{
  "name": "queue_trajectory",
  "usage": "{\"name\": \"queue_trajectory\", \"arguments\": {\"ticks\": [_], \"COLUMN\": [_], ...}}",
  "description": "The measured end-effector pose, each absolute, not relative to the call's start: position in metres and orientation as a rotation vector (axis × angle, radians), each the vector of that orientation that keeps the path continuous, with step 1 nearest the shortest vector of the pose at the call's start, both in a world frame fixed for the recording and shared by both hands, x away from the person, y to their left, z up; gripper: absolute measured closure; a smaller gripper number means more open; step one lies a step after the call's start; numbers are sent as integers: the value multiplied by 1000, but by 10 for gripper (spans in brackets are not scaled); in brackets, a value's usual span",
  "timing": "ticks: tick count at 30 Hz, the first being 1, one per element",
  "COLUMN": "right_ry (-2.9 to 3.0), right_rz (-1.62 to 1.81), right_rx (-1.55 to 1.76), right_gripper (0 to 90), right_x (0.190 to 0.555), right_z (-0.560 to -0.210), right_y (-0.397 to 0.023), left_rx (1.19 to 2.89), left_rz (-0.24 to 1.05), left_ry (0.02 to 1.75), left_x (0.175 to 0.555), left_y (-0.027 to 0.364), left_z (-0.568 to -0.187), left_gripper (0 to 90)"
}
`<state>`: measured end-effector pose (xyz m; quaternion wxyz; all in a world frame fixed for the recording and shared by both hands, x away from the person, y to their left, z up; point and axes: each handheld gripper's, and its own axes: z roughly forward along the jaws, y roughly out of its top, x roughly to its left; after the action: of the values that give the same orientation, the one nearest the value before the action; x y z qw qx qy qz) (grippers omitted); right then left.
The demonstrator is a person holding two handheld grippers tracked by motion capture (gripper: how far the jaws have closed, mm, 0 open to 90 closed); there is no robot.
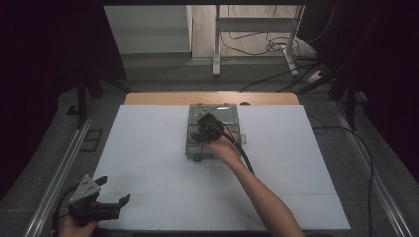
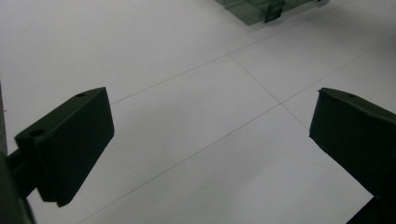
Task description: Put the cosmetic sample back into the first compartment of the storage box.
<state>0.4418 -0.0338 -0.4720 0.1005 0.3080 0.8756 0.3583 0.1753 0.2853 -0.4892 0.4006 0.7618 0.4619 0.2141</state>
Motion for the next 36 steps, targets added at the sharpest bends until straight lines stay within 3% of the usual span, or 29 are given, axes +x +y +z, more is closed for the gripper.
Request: {"name": "queue_trajectory", "arguments": {"ticks": [36], "right_ry": [2592], "right_rz": [1069], "right_rx": [861], "right_gripper": [388], "right_x": [405], "right_z": [-455], "right_y": [-64], "left_rx": [1936], "left_rz": [551], "left_ry": [1165], "left_x": [175], "left_y": [284], "left_z": [-489], "left_gripper": [6]}}
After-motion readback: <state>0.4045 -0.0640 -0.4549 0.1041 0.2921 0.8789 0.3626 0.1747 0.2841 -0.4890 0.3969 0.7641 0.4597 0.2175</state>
